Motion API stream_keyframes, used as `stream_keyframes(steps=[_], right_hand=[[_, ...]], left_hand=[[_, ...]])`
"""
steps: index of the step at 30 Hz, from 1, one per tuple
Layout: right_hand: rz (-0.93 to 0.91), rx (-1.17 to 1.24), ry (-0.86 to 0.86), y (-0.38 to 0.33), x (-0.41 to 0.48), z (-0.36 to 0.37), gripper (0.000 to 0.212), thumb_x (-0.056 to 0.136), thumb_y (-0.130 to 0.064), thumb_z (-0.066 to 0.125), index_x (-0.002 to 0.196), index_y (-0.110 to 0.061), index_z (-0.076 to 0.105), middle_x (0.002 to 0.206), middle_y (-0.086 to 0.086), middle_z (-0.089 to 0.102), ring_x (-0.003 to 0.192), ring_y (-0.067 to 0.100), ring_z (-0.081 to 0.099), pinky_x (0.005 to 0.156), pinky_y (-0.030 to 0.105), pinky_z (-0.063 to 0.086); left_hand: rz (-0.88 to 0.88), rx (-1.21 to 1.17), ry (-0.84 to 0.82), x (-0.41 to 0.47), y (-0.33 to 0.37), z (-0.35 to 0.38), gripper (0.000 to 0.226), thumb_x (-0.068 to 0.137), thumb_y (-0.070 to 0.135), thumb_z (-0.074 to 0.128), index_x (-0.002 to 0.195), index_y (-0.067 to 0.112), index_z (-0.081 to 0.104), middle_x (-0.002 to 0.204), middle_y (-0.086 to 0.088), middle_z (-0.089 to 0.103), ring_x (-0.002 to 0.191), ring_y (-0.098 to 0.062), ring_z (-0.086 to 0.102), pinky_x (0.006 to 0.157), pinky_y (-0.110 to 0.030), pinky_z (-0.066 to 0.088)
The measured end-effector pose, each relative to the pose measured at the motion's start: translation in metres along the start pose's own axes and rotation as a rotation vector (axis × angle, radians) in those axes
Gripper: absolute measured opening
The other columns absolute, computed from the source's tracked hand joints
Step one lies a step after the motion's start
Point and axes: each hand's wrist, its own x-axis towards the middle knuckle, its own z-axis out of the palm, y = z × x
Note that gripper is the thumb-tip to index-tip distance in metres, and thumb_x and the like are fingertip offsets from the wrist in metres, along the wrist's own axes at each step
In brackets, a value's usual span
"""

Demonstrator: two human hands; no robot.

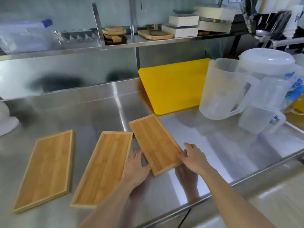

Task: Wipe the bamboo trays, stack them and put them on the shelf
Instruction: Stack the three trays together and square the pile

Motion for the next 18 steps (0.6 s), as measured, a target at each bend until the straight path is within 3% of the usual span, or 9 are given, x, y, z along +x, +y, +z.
stream_keyframes(steps=[5,7,10,12,14,16,18], right_hand=[[0.078,0.149,-0.063,-0.012,0.002,0.026,0.066,0.084,-0.044,0.054,0.139,-0.017,0.03,0.141,0.008,0.043,0.125,0.029,0.044,0.104,0.044,0.037],[0.152,0.363,-0.014,-0.016,0.002,0.03,0.064,0.081,-0.039,0.059,0.135,-0.016,0.034,0.136,0.007,0.047,0.121,0.028,0.047,0.103,0.044,0.039],[0.309,0.776,0.007,-0.021,0.005,0.03,0.065,0.085,-0.03,0.059,0.14,-0.013,0.029,0.141,0.009,0.042,0.124,0.027,0.044,0.101,0.035,0.036],[0.387,0.876,0.026,-0.024,0.006,0.027,0.056,0.085,-0.024,0.058,0.134,-0.006,0.037,0.138,0.013,0.044,0.114,0.027,0.046,0.092,0.033,0.036],[0.47,0.927,0.036,-0.024,0.005,0.023,0.045,0.083,-0.021,0.058,0.122,-0.001,0.047,0.127,0.018,0.051,0.104,0.028,0.048,0.093,0.036,0.042],[0.498,0.942,0.007,-0.027,0.001,0.021,0.033,0.084,-0.018,0.056,0.112,-0.002,0.051,0.115,0.014,0.054,0.101,0.03,0.05,0.091,0.04,0.046],[0.451,0.89,0.003,-0.032,-0.003,0.019,0.02,0.087,-0.013,0.05,0.104,-0.003,0.051,0.103,0.012,0.052,0.09,0.028,0.049,0.079,0.04,0.047]], left_hand=[[-0.064,-0.504,-0.219,-0.004,0.006,0.013,0.083,0.079,0.041,0.065,0.147,0.03,0.02,0.156,0.004,0.024,0.142,-0.018,0.024,0.117,-0.041,0.024],[-0.118,-0.674,-0.31,-0.006,0.011,0.017,0.099,0.068,0.046,0.071,0.148,0.032,0.013,0.159,0.004,0.013,0.146,-0.015,0.013,0.12,-0.044,0.017],[-0.252,-1.033,-0.404,-0.003,0.012,0.014,0.106,0.073,0.035,0.077,0.149,0.031,0.004,0.16,0.005,0.003,0.147,-0.016,0.003,0.121,-0.045,0.004],[-0.301,-1.236,-0.421,0.003,0.009,0.007,0.111,0.066,0.036,0.082,0.149,0.031,0.008,0.159,0.004,0.011,0.146,-0.019,0.011,0.12,-0.047,0.005],[-0.332,-1.266,-0.37,0.008,0.007,-0.002,0.118,0.052,0.041,0.088,0.148,0.028,0.021,0.157,0.0,0.023,0.143,-0.022,0.022,0.119,-0.048,0.013],[-0.406,-1.219,-0.296,0.01,0.004,-0.011,0.097,0.062,0.034,0.083,0.143,0.018,0.032,0.145,-0.007,0.044,0.131,-0.025,0.042,0.11,-0.046,0.034],[-0.489,-1.166,-0.242,0.01,0.004,-0.018,0.052,0.087,0.019,0.063,0.134,0.009,0.043,0.121,-0.012,0.062,0.107,-0.027,0.059,0.082,-0.04,0.051]])
